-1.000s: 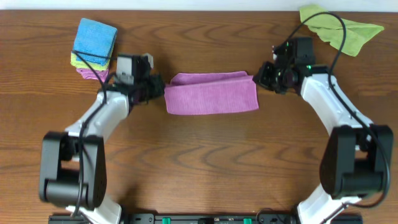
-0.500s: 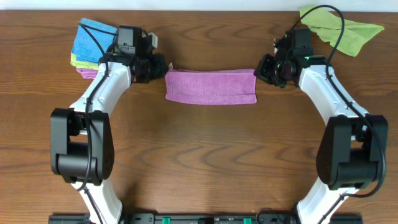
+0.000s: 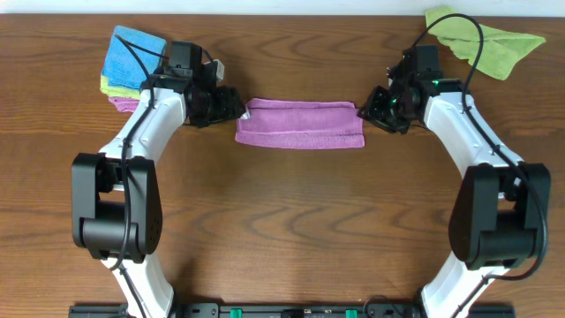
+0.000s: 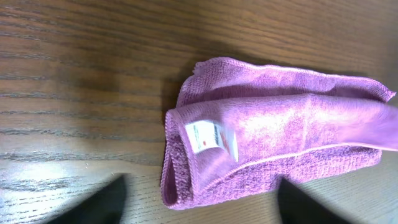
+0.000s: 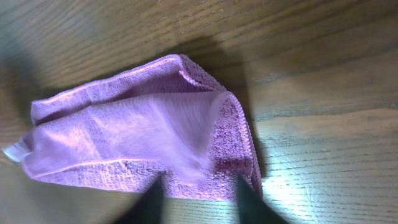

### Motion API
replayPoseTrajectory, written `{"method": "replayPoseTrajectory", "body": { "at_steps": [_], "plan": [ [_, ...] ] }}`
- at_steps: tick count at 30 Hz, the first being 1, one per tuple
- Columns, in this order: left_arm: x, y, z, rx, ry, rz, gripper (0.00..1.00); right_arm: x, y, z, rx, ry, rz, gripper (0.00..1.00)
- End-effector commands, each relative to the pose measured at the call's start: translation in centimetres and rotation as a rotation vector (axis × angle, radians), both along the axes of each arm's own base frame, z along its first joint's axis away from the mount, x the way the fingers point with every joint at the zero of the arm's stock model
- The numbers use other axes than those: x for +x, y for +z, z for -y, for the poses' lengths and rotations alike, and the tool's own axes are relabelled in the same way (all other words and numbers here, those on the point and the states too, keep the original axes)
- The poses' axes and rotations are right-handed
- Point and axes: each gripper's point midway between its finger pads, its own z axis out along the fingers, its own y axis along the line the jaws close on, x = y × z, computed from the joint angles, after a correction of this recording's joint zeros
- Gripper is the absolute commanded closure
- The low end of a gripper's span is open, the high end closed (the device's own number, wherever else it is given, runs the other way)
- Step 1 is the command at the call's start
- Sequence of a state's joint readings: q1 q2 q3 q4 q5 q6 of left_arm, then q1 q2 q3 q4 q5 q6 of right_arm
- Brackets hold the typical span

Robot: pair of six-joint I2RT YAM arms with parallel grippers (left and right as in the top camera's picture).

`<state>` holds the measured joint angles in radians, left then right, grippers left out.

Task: Fold the cloth
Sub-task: 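Lower the folded edge onto the cloth and release both grippers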

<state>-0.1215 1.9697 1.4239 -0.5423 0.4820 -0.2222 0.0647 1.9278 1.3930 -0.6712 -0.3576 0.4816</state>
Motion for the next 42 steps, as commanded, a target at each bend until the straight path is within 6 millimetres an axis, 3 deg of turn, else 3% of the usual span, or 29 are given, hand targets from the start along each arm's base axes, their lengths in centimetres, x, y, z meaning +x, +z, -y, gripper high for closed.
{"method": "replayPoseTrajectory", "body": {
  "at_steps": [1,3,4,5,6,7,8,12,14,19,22,30,35,39,42],
  "plan": [
    [0.4,0.8,0.6,-0.021,-0.073,0.042,0.05,0.5,0.2,0.2,-0.017,0.019,0.02,0.46],
    [0.5,1.7,1.1,-0.041,-0.107,0.071,0.02,0.8,0.7,0.0,0.006,0.024,0.032,0.44],
    [0.7,2.1,1.1,-0.04,-0.112,0.084,0.06,1.0,1.1,-0.2,0.017,0.026,0.04,0.5],
    [0.9,2.5,1.1,-0.037,-0.124,0.102,0.22,1.3,1.6,-0.4,0.029,0.031,0.051,0.87],
    [1.1,3.0,1.1,-0.033,-0.127,0.117,0.41,1.7,2.0,-0.5,0.032,0.032,0.064,0.98],
    [1.3,3.4,1.1,-0.031,-0.125,0.132,0.92,2.1,2.6,-0.7,0.032,0.038,0.083,0.98],
    [1.5,3.6,1.2,-0.033,-0.126,0.141,0.94,2.4,2.9,-1.0,0.028,0.05,0.099,0.98],
    [2.3,3.5,1.4,0.0,-0.125,0.178,0.94,3.3,3.2,-2.2,-0.045,0.1,0.171,0.98],
    [3.0,2.4,1.0,0.13,-0.101,0.202,0.94,3.4,2.5,-2.3,-0.205,0.091,0.183,0.99],
    [3.3,1.1,2.1,0.289,-0.118,0.239,0.94,3.3,1.8,-2.4,-0.381,0.082,0.196,0.98],
    [3.1,-0.4,2.4,0.375,-0.121,0.231,0.94,3.1,0.1,-2.4,-0.406,0.086,0.163,0.98],
    [2.0,-5.8,3.0,0.4,-0.14,0.117,0.94,2.4,-4.4,-2.3,-0.422,0.1,0.066,0.98],
    [0.3,-8.2,3.3,0.372,-0.15,0.017,0.94,0.3,-7.6,-2.2,-0.421,0.135,-0.057,0.99],
    [-2.0,-8.8,2.7,0.387,-0.144,-0.086,0.94,-1.6,-7.9,-1.9,-0.433,0.152,-0.133,0.99],
    [-4.8,-9.3,1.9,0.403,-0.14,-0.211,0.94,-3.8,-8.2,-1.8,-0.423,0.177,-0.223,0.99]
  ]
}}
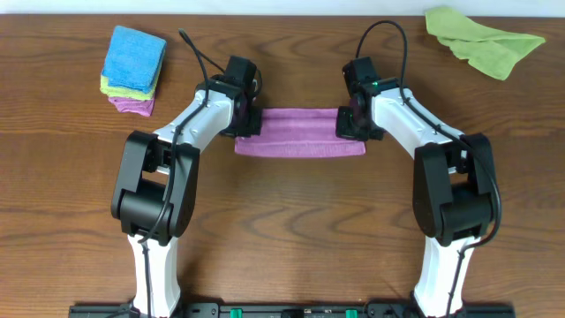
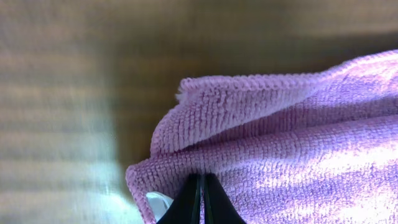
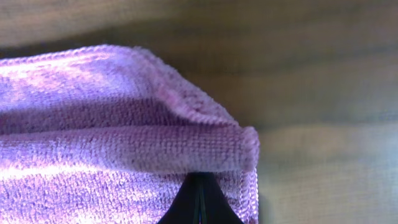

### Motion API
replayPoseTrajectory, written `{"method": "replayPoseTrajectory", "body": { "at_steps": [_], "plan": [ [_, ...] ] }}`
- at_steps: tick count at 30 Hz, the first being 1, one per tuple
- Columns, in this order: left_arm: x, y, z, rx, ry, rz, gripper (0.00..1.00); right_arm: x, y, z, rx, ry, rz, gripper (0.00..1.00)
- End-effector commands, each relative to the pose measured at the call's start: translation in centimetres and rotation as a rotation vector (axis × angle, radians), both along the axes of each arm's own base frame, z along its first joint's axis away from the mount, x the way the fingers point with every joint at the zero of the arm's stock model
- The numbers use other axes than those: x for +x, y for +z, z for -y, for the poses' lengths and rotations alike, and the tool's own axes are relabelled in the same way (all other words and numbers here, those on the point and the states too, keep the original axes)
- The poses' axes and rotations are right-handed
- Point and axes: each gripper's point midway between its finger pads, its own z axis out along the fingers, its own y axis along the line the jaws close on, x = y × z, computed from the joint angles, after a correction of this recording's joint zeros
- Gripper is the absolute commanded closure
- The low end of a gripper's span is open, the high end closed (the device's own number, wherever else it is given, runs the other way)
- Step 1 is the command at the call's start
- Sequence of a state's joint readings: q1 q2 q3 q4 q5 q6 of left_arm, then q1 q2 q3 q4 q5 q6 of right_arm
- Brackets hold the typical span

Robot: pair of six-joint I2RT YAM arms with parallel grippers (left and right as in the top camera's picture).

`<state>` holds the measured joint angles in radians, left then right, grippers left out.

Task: Fold the cloth
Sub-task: 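Lower the folded edge onto the cloth and release both grippers, then grasp the folded strip's right end with the right gripper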

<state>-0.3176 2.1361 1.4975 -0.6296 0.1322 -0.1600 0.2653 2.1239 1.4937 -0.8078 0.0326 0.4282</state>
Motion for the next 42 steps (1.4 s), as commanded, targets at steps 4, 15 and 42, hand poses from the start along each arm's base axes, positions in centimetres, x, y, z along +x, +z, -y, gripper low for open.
{"method": "replayPoseTrajectory", "body": {
  "at_steps": [4,15,42],
  "plan": [
    [-4.7,-2.3,-0.8,0.031,0.024,-0.2,0.94,-3.4,-1.3,-0.3,-0.003,0.02,-0.139,0.98],
    [-4.1,-2.3,-0.6,0.024,0.023,-0.177,0.94,-1.1,8.3,-0.7,0.088,0.081,0.088,0.56],
    [-4.1,-2.2,-0.3,0.007,0.028,-0.18,0.94,-2.1,1.8,0.1,0.724,0.068,0.112,0.01]
  ]
}}
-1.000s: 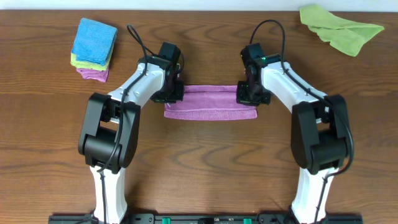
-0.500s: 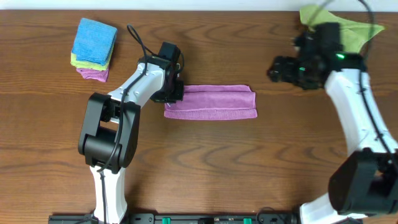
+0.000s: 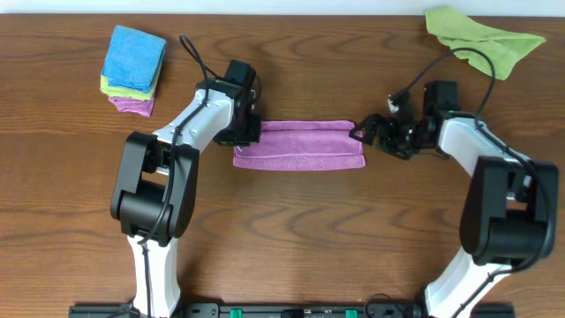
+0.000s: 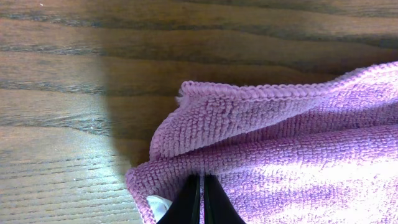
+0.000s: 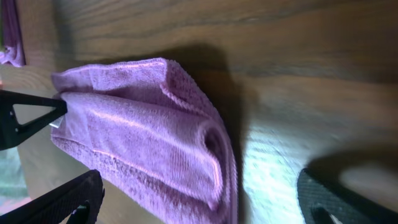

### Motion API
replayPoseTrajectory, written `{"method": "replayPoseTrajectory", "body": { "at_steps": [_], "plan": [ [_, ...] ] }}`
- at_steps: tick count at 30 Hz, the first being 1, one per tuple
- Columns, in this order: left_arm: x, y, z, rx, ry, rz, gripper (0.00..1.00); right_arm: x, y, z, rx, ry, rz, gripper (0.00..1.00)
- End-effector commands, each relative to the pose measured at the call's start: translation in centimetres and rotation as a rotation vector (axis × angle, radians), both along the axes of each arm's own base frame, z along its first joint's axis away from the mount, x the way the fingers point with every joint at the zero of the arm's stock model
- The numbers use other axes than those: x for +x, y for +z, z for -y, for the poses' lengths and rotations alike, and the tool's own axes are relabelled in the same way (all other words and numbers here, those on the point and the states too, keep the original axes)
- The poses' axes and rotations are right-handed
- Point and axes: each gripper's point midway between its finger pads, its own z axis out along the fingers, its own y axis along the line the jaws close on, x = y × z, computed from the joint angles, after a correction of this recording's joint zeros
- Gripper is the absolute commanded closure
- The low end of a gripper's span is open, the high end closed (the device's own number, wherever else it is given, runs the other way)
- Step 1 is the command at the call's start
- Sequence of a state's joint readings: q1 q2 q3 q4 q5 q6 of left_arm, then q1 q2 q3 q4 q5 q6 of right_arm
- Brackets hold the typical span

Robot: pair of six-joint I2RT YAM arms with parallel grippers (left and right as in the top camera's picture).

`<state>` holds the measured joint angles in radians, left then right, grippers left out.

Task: Fold the cloth
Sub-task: 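Grasp the folded strip's right end with the right gripper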

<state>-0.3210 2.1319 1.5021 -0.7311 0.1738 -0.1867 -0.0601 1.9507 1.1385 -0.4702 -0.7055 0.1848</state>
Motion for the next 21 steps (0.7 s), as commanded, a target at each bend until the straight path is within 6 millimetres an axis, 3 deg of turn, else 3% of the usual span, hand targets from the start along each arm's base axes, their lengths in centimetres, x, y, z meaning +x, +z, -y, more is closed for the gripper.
{"method": "replayPoseTrajectory", "body": {
  "at_steps": [1,6,10,13,17,20,21],
  "plan": [
    [-1.7,-2.2,-0.4,0.02,0.011,-0.075,0.94,-0.4,-1.4,-2.0,0.035,0.02,-0.049,0.01],
    [-1.6,-2.2,-0.4,0.019,0.011,-0.074,0.94,-0.7,-3.2,-3.5,0.045,0.028,-0.095,0.03],
    [-1.5,-2.2,-0.2,0.009,0.01,-0.067,0.94,-1.3,-3.6,-4.8,0.051,0.059,-0.109,0.18],
    [-1.2,-2.0,0.0,-0.002,0.009,-0.058,0.94,-1.3,-3.5,-4.6,0.051,0.054,-0.12,0.37],
    [-0.6,-1.1,0.1,-0.011,0.01,-0.032,0.94,-0.8,-2.8,-3.3,0.043,0.037,-0.132,0.69],
    [0.2,0.7,0.4,-0.026,0.009,0.012,0.94,-0.3,-1.9,-1.6,-0.022,0.023,-0.164,0.92],
    [0.7,2.2,0.6,-0.035,0.008,0.043,0.94,-0.1,-1.5,-0.5,-0.088,0.016,-0.185,0.99]
  ]
}}
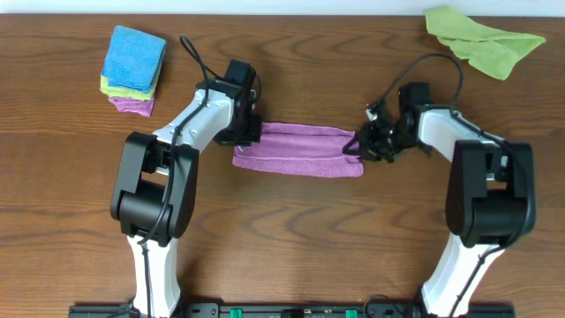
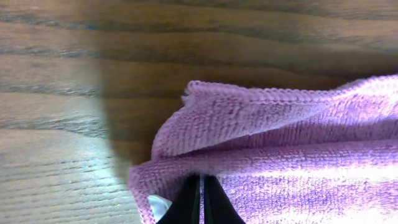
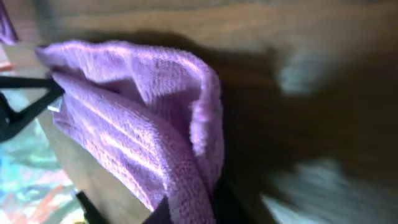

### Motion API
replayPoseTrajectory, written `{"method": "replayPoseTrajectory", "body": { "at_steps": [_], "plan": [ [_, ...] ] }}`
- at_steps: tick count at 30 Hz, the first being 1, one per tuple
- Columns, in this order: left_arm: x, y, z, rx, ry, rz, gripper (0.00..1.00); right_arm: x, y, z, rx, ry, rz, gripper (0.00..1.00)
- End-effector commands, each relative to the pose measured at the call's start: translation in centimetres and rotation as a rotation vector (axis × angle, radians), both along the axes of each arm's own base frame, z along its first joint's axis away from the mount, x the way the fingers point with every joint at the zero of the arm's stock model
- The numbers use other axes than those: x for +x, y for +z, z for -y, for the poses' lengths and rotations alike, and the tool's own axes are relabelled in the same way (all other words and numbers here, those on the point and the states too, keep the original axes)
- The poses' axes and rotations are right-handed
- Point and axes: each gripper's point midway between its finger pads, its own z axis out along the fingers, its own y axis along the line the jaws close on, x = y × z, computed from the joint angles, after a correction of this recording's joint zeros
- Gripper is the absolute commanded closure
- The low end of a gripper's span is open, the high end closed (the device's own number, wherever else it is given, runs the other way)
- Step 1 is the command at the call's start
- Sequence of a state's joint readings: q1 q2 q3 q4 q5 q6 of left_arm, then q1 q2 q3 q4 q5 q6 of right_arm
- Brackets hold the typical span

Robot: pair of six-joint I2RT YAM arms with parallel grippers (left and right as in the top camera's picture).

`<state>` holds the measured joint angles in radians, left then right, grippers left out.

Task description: Fold the cloth

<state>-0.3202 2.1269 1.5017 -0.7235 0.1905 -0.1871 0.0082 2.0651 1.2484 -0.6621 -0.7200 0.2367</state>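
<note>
The purple cloth [image 1: 300, 150] lies on the table as a long folded strip. My left gripper [image 1: 248, 132] is shut on the strip's left end; in the left wrist view its dark fingertips [image 2: 200, 193] pinch the purple cloth [image 2: 280, 149] beside a white label [image 2: 158, 204]. At the opposite end, my right gripper [image 1: 358, 146] is shut on the folded cloth. The blurred right wrist view shows the purple cloth [image 3: 124, 106] bunched between that gripper's tips [image 3: 189, 208].
A stack of folded blue, green and purple cloths [image 1: 132, 62] sits at the back left. A crumpled green cloth [image 1: 481, 35] lies at the back right. Both arms reach in from the front over the wooden table [image 1: 291, 238].
My right gripper, open and just off the cloth's right end before, is now shut on that end. The strip's right end sits slightly nearer. The left gripper stays shut on its end.
Both grippers were open at the strip's two ends. Then both were shut on its far corners. Then the right one was open, drawn back to the right, while the left kept hold. Now the right grips the right end again.
</note>
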Motion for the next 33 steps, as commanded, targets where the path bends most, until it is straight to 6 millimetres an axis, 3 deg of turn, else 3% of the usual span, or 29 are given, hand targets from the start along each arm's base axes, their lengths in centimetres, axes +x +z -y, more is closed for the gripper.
{"method": "replayPoseTrajectory", "body": {
  "at_steps": [1,6,9,11,13,16,19,25,29,33],
  "plan": [
    [0.8,3.1,0.3,-0.022,0.004,0.06,0.94,2.0,0.9,3.1,-0.162,-0.001,0.033,0.98],
    [1.3,11.2,-0.2,-0.027,-0.006,0.206,0.95,2.7,4.6,7.4,-0.446,-0.004,-0.031,0.98],
    [0.1,16.9,-0.8,-0.049,0.0,0.311,0.94,2.9,8.2,10.9,-0.687,-0.038,-0.063,0.98],
    [-0.7,19.4,-1.1,-0.066,0.001,0.36,0.94,3.0,9.7,11.4,-0.77,-0.042,-0.055,0.98],
    [-1.8,22.0,-1.5,-0.081,0.003,0.405,0.94,3.3,10.6,10.4,-0.811,-0.016,-0.027,0.98],
    [-3.6,24.7,-2.0,-0.099,0.003,0.449,0.94,3.4,10.5,7.5,-0.845,0.026,0.013,0.99],
    [-5.6,26.5,-2.6,-0.111,0.008,0.463,0.94,3.2,9.5,3.0,-0.888,0.096,0.067,0.98],
    [-7.8,27.7,-3.3,-0.111,0.009,0.464,0.94,2.0,7.0,-2.5,-0.929,0.216,0.09,0.98],
    [-8.6,28.0,-3.6,-0.109,0.008,0.457,0.94,1.2,4.9,-4.0,-0.966,0.255,0.065,0.99],
    [-8.9,28.0,-3.6,-0.112,0.006,0.45,0.94,0.9,4.0,-4.8,-0.962,0.246,0.054,0.98]
  ]
}}
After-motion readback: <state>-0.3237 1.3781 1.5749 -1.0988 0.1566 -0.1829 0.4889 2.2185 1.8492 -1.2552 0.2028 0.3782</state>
